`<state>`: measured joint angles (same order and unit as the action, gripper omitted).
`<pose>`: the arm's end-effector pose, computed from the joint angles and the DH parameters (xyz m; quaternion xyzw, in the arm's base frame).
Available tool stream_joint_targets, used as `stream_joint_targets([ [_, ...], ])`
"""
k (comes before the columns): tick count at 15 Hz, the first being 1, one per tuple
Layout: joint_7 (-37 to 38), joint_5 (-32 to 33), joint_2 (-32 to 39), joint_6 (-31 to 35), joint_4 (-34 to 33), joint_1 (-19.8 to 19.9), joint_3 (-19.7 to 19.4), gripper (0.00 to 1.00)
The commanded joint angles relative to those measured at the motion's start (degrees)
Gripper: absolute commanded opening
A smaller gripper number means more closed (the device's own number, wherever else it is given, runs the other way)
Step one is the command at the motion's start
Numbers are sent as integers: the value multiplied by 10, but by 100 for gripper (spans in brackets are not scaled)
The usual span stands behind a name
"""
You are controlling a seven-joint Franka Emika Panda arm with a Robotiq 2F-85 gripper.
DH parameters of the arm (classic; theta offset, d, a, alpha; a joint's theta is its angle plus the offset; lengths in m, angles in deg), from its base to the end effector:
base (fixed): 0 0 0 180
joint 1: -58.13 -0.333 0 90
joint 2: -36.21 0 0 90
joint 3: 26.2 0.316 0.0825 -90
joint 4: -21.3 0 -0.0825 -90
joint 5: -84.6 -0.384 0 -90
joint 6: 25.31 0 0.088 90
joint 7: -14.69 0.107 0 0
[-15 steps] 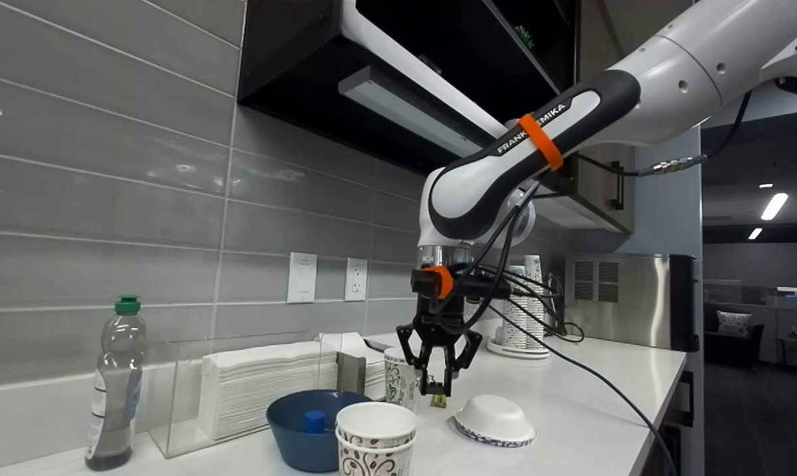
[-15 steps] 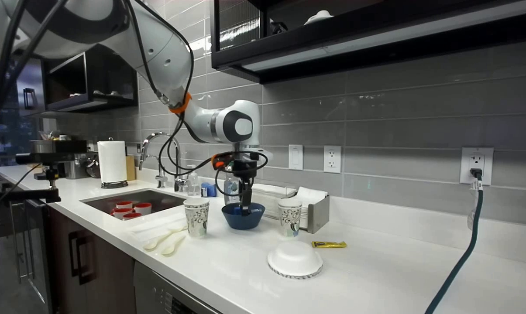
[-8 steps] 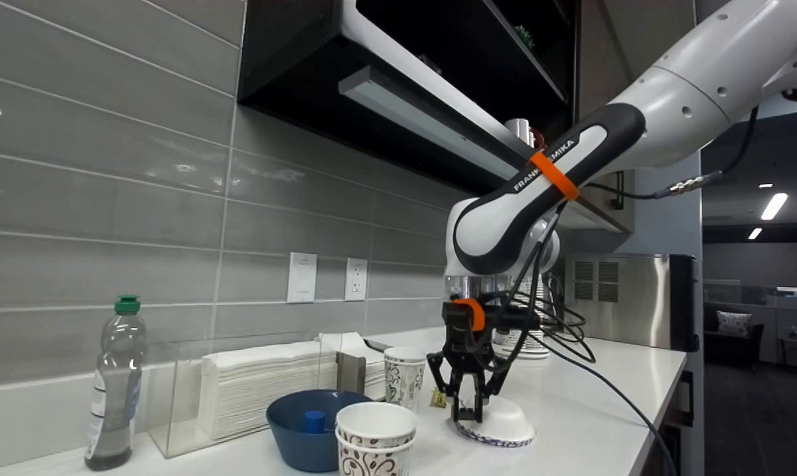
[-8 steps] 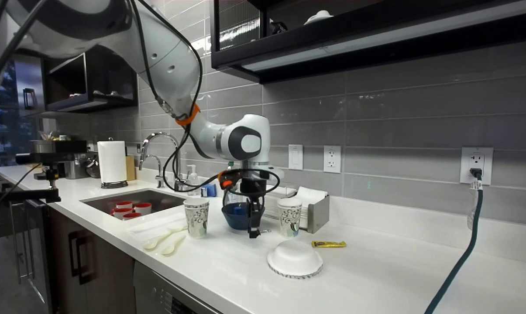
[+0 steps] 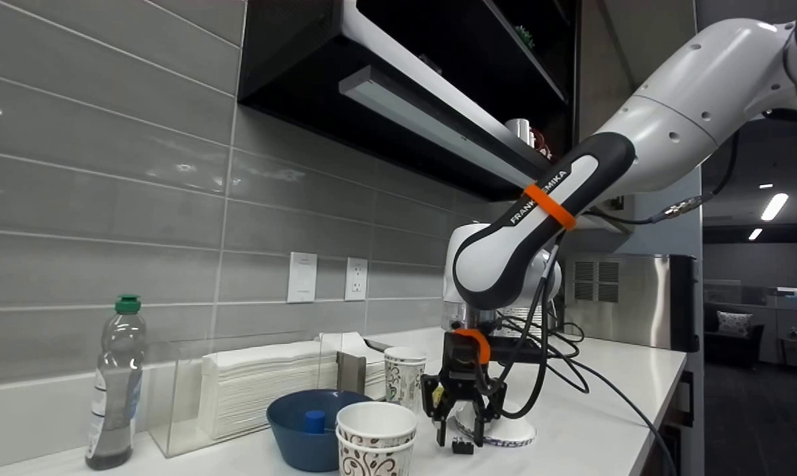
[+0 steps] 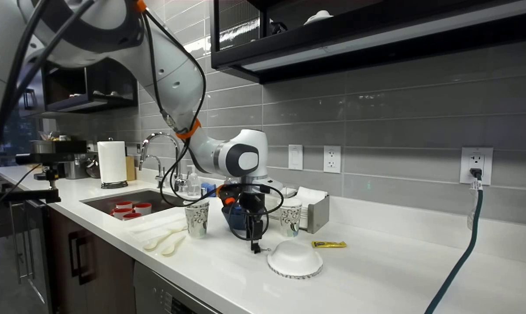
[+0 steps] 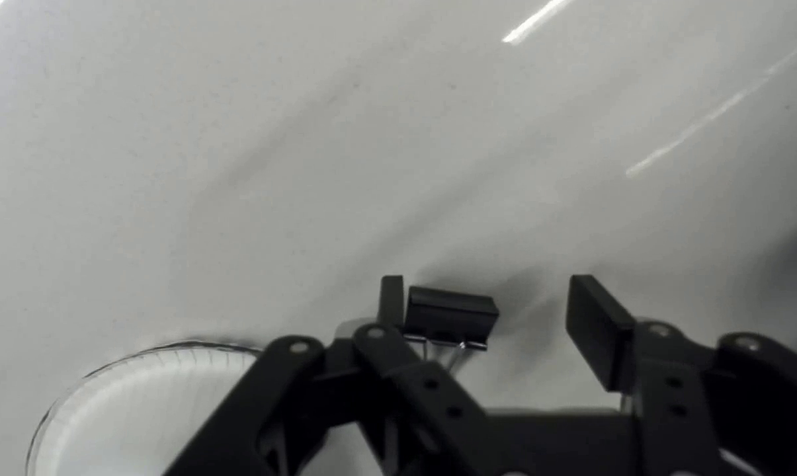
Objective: Pick up the black paper clip from the blue bowl and put it on the kitchen counter
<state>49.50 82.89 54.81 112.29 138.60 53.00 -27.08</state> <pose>0.5949 0.0447 0.2835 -0.9617 0.2735 -0.0114 0.0123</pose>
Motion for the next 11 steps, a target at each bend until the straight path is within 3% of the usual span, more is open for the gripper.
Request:
stream_joint_targets([
  [1, 22, -3, -74, 38, 56, -15, -4, 97],
  [5, 3, 110, -159, 4, 140, -32, 0, 100],
  [8, 20, 104, -223, 69, 234, -27, 23, 100],
  [10, 19, 78, -263, 149, 290, -21, 37, 100],
  [11, 9, 86, -205, 93, 222, -14, 40, 100],
])
